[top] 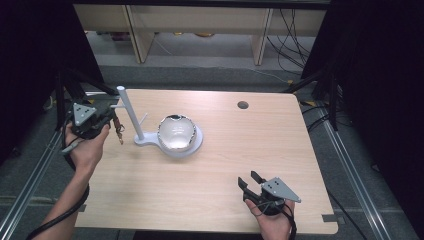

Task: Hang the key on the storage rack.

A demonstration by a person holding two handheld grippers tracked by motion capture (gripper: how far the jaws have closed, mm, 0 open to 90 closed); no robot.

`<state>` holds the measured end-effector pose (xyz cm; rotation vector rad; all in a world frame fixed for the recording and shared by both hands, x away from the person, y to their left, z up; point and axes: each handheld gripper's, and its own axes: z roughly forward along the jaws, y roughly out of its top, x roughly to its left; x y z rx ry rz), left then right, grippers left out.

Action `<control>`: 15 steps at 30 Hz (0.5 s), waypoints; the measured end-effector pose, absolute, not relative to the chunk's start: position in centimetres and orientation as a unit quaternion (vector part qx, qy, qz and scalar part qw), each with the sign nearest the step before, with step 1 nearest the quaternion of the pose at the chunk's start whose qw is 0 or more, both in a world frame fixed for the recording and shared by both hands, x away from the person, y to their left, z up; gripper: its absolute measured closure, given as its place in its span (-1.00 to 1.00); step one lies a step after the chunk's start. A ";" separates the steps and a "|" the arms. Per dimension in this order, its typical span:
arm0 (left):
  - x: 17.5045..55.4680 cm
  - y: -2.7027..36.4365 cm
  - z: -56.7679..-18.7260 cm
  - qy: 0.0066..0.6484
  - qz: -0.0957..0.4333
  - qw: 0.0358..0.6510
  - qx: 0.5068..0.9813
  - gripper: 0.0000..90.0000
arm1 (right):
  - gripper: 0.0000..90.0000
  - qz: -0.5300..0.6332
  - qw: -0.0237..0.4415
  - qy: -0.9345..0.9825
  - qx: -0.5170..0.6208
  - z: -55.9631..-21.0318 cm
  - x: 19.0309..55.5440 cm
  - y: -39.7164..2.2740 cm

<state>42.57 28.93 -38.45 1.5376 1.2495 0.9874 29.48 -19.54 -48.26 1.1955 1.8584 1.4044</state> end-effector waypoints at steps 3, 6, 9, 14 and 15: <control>42.6 28.8 -38.5 0.506 0.399 0.447 0.621 0.85 | 0.07 0.520 0.256 0.683 0.445 -48.3 29.4 -19.5; 42.5 28.7 -38.5 0.505 0.400 0.447 0.620 0.85 | 0.07 0.519 0.255 0.684 0.445 -48.2 29.5 -19.5; 42.5 28.6 -38.5 0.505 0.401 0.443 0.623 0.85 | 0.07 0.518 0.258 0.686 0.441 -48.3 29.5 -19.5; 42.5 28.4 -38.6 0.503 0.405 0.440 0.624 0.84 | 0.07 0.519 0.265 0.685 0.438 -48.3 29.5 -19.6; 42.6 28.4 -38.6 0.503 0.406 0.439 0.624 0.84 | 0.07 0.521 0.259 0.685 0.439 -48.3 29.5 -19.5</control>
